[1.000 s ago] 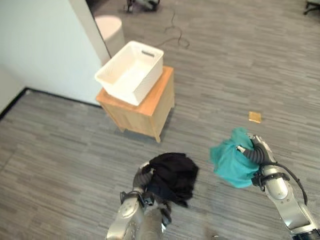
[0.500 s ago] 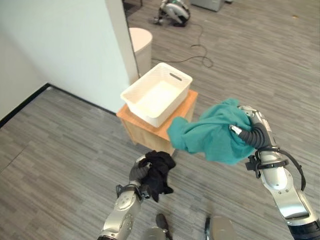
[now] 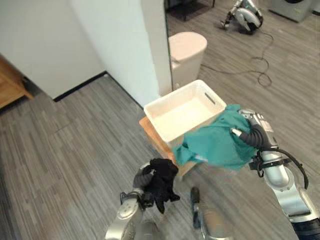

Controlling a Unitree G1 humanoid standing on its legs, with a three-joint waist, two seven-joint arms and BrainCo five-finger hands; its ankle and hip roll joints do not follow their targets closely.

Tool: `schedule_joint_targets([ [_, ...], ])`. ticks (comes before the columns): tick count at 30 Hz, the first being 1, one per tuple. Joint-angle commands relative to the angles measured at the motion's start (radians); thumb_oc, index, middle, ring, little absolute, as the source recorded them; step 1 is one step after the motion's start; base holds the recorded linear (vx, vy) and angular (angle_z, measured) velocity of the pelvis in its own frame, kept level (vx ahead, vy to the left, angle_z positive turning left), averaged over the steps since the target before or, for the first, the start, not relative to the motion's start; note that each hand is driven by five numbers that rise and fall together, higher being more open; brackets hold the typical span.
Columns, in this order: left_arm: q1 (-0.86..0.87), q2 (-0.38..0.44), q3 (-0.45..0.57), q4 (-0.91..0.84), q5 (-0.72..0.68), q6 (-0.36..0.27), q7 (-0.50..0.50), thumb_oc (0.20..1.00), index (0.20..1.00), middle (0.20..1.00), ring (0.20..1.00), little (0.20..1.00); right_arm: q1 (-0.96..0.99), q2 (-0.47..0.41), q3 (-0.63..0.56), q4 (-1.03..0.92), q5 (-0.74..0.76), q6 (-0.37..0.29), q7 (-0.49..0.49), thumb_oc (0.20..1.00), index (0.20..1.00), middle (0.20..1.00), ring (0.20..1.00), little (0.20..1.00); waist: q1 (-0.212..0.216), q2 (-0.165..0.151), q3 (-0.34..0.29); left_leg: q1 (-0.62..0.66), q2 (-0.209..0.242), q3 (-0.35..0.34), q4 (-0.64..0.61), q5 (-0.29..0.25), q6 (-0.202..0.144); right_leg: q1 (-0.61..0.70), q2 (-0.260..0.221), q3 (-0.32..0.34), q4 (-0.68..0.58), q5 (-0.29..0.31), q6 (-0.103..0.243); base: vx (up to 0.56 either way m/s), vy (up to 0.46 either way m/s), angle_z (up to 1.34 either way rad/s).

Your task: Pick up bed clothes into laundry basket.

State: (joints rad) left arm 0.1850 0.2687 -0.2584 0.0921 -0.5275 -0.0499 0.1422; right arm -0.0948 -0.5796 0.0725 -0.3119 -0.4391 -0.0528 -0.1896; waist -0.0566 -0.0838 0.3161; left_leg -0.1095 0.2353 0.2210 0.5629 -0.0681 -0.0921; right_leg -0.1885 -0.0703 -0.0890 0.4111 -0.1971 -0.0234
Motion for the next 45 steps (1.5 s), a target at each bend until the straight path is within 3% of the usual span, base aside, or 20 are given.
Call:
schedule_joint_targets([
  [1,-0.006,-0.003,0.021,-0.036,0.002,-0.056,0.0,0.2,0.2,0.2,0.2,0.2,-0.061,-0.043,-0.073,-0.105,-0.039,-0.028,-0.111,0.2,0.2,0.2,0.2,0.2,0.002,0.024,-0.05,0.035,-0.082,0.03,-0.384,-0.034,0.007,0.295,-0.054,0.005,-0.498,0.124,0.133,0.35,0.132,0.41],
  [2,-0.006,-0.003,0.021,-0.036,0.002,-0.056,0.0,0.2,0.2,0.2,0.2,0.2,-0.061,-0.043,-0.073,-0.105,-0.039,-0.028,-0.111,0.2,0.2,0.2,0.2,0.2,0.002,0.024,-0.05,0.035,-0.082,0.03,-0.384,-0.034,0.007,0.295,-0.054,0.005,-0.498,0.124,0.133,0.24,0.112,0.38],
  [3,0.002,-0.01,0.018,-0.034,-0.002,-0.056,0.003,0.2,0.2,0.2,0.2,0.2,-0.077,-0.058,-0.083,-0.109,-0.036,-0.027,-0.122,0.2,0.2,0.2,0.2,0.2,0.018,0.036,-0.059,0.048,-0.097,0.016,-0.505,0.016,0.006,0.297,-0.048,0.01,-0.498,0.116,0.138,0.21,0.071,-0.27],
  [5,0.025,-0.015,0.022,-0.023,-0.011,-0.059,0.011,0.2,0.2,0.2,0.2,0.2,-0.139,-0.1,-0.12,-0.117,-0.025,-0.024,-0.156,0.2,0.2,0.2,0.2,0.2,0.056,0.041,-0.076,0.026,-0.119,-0.015,-0.627,0.063,-0.004,0.344,-0.034,0.024,-0.498,0.073,0.132,0.36,0.106,-0.79],
  [9,0.038,-0.015,0.025,-0.003,-0.007,-0.048,0.004,0.2,0.2,0.2,0.2,0.2,-0.18,-0.109,-0.118,-0.121,-0.022,-0.02,-0.165,0.2,0.2,0.2,0.2,0.2,0.06,0.054,-0.109,0.085,-0.106,0.004,-0.65,0.066,0.0,0.357,-0.02,0.024,-0.498,0.065,0.13,0.2,0.081,-0.53],
  [13,0.043,-0.001,0.011,0.035,-0.003,-0.037,-0.015,0.2,0.2,0.2,0.2,0.2,-0.264,-0.108,-0.033,-0.052,-0.048,-0.004,-0.153,0.2,0.2,0.2,0.2,0.2,0.079,0.036,-0.139,0.144,-0.109,0.036,-0.65,0.033,0.011,0.385,-0.046,0.017,-0.498,0.084,0.14,0.13,0.089,-0.6],
  [15,0.039,0.017,0.006,0.048,-0.013,-0.033,-0.017,0.2,0.2,0.2,0.2,0.2,-0.333,-0.093,0.06,0.046,-0.094,0.023,-0.137,0.2,0.2,0.2,0.2,0.2,0.115,0.03,-0.13,0.174,-0.104,0.062,-0.65,0.011,0.032,0.337,-0.07,-0.019,-0.347,0.099,0.163,0.04,0.071,-0.5],
  [17,0.031,0.028,0.007,0.053,-0.023,-0.037,-0.011,0.2,0.2,0.2,0.2,0.2,-0.367,-0.074,0.109,0.107,-0.106,0.035,-0.124,0.2,0.2,0.2,0.2,0.2,0.119,0.032,-0.108,0.195,-0.095,0.076,-0.65,0.005,0.039,0.255,-0.071,-0.03,-0.204,0.138,0.206,0.04,0.038,-0.33],
  [18,0.03,0.028,0.009,0.054,-0.023,-0.037,-0.011,0.2,0.2,0.2,0.2,0.2,-0.372,-0.073,0.112,0.111,-0.107,0.034,-0.125,0.2,0.2,0.2,0.2,0.2,0.119,0.032,-0.107,0.195,-0.096,0.078,-0.65,0.005,0.04,0.248,-0.072,-0.028,-0.194,0.135,0.206,0.0,0.056,-0.32],
  [19,0.022,0.041,0.006,0.06,-0.023,-0.038,-0.016,0.2,0.2,0.2,0.2,0.2,-0.384,-0.059,0.132,0.148,-0.111,0.043,-0.122,0.2,0.2,0.2,0.2,0.2,0.113,0.045,-0.089,0.204,-0.08,0.078,-0.65,0.002,0.042,0.176,-0.07,-0.042,-0.078,0.154,0.233,-0.01,0.059,-0.19],
  [21,0.019,0.045,0.006,0.063,-0.021,-0.037,-0.023,0.2,0.2,0.2,0.2,0.2,-0.388,-0.05,0.141,0.166,-0.112,0.044,-0.121,0.2,0.2,0.2,0.2,0.2,0.11,0.049,-0.086,0.205,-0.078,0.076,-0.65,-0.003,0.042,0.145,-0.079,-0.05,-0.053,0.147,0.231,0.02,0.023,0.12],
  [22,0.015,0.05,0.011,0.07,-0.018,-0.035,-0.032,0.2,0.2,0.2,0.2,0.2,-0.379,-0.03,0.149,0.189,-0.115,0.051,-0.114,0.2,0.2,0.2,0.2,0.2,0.111,0.05,-0.086,0.207,-0.079,0.071,-0.65,-0.016,0.035,0.135,-0.108,-0.069,-0.11,0.133,0.207,0.1,-0.061,0.32],
  [23,0.007,0.051,0.009,0.074,-0.016,-0.035,-0.033,0.2,0.2,0.2,0.2,0.2,-0.352,-0.008,0.15,0.205,-0.11,0.058,-0.115,0.2,0.2,0.2,0.2,0.2,0.105,0.043,-0.087,0.203,-0.09,0.048,-0.65,-0.027,0.031,0.146,-0.102,-0.055,-0.212,0.118,0.183,0.11,-0.059,0.34],
  [25,0.006,0.05,0.01,0.077,-0.018,-0.034,-0.031,0.2,0.2,0.2,0.2,0.2,-0.331,0.003,0.154,0.214,-0.105,0.059,-0.114,0.2,0.2,0.2,0.2,0.2,0.099,0.036,-0.088,0.208,-0.098,0.038,-0.65,-0.038,0.029,0.149,-0.097,-0.042,-0.28,0.128,0.175,0.09,-0.042,0.33],
  [29,0.031,0.033,0.036,0.079,-0.029,-0.033,-0.037,0.2,0.2,0.2,0.2,0.2,-0.241,0.072,0.201,0.257,-0.085,0.047,-0.06,0.2,0.2,0.2,0.2,0.2,0.115,0.022,-0.107,0.226,-0.109,0.048,-0.65,-0.055,0.027,0.222,-0.146,-0.09,-0.393,0.185,0.188,0.1,-0.057,0.3],
  [37,0.05,0.031,0.022,0.081,-0.013,-0.035,-0.068,0.2,0.2,0.2,0.2,0.2,-0.228,0.09,0.292,0.36,-0.098,0.036,-0.011,0.2,0.2,0.2,0.2,0.2,0.131,0.03,-0.125,0.232,-0.116,0.037,-0.65,-0.053,0.02,0.294,-0.152,-0.134,-0.454,0.195,0.19,0.07,-0.001,0.03],
  [45,0.037,0.049,-0.002,0.091,-0.041,-0.049,-0.073,0.2,0.2,0.2,0.2,0.2,-0.429,0.127,0.431,0.588,-0.107,0.066,-0.008,0.2,0.2,0.2,0.2,0.2,0.186,0.031,-0.123,0.214,-0.116,0.021,-0.65,-0.046,0.006,0.321,-0.157,-0.164,-0.487,0.199,0.194,0.04,-0.001,0.11],
])
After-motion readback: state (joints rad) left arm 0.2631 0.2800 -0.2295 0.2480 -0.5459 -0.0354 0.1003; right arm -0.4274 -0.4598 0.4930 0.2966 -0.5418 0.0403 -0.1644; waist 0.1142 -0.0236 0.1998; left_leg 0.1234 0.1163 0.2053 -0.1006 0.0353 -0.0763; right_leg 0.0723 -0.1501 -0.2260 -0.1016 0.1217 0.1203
